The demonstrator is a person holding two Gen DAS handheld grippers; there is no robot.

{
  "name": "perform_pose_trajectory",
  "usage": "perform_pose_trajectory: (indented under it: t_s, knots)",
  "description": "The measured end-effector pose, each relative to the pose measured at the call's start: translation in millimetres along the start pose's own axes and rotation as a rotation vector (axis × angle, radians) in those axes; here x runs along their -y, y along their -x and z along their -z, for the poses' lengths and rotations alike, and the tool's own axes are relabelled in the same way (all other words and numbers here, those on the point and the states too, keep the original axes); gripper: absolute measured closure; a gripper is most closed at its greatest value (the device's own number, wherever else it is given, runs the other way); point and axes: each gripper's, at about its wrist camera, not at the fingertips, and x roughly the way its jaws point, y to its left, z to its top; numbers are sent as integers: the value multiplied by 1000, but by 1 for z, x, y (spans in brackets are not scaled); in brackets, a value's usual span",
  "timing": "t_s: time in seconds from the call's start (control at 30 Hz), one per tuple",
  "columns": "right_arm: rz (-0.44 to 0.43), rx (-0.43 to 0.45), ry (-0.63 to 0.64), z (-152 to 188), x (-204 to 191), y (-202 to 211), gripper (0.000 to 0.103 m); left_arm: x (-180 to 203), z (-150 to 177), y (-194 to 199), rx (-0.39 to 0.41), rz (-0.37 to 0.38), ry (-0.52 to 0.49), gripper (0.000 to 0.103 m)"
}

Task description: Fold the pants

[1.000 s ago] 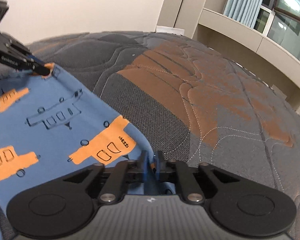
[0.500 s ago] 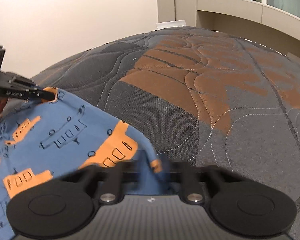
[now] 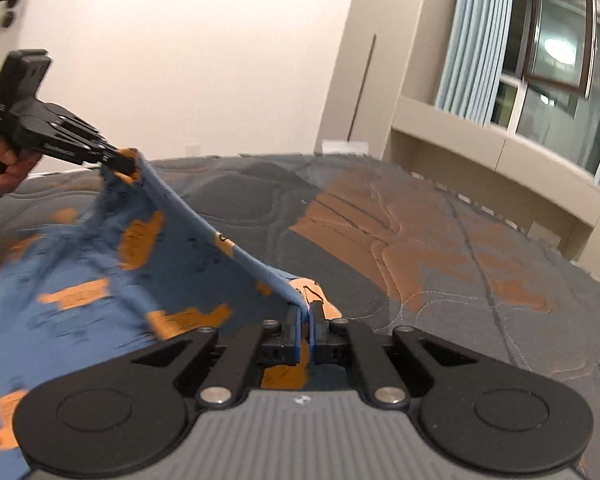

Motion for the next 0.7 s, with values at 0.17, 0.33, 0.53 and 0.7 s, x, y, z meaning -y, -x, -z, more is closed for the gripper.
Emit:
perform_pose_trajectory:
  t_s: [0.17,0.33,0.53,0.7]
  knots:
    - [5,43,51,19,-51,62,99,23,37,47,30,27,-53,101]
    - [29,-4,127,49,-108,91,99,46,81,75,-1,23,-104,100]
    - [25,-79,170,81,-153,80,99,51,114,75,-56,4,-98,100]
    - [42,-76,156,88,-157,69,99,46,120,84,-41,12,-78,102]
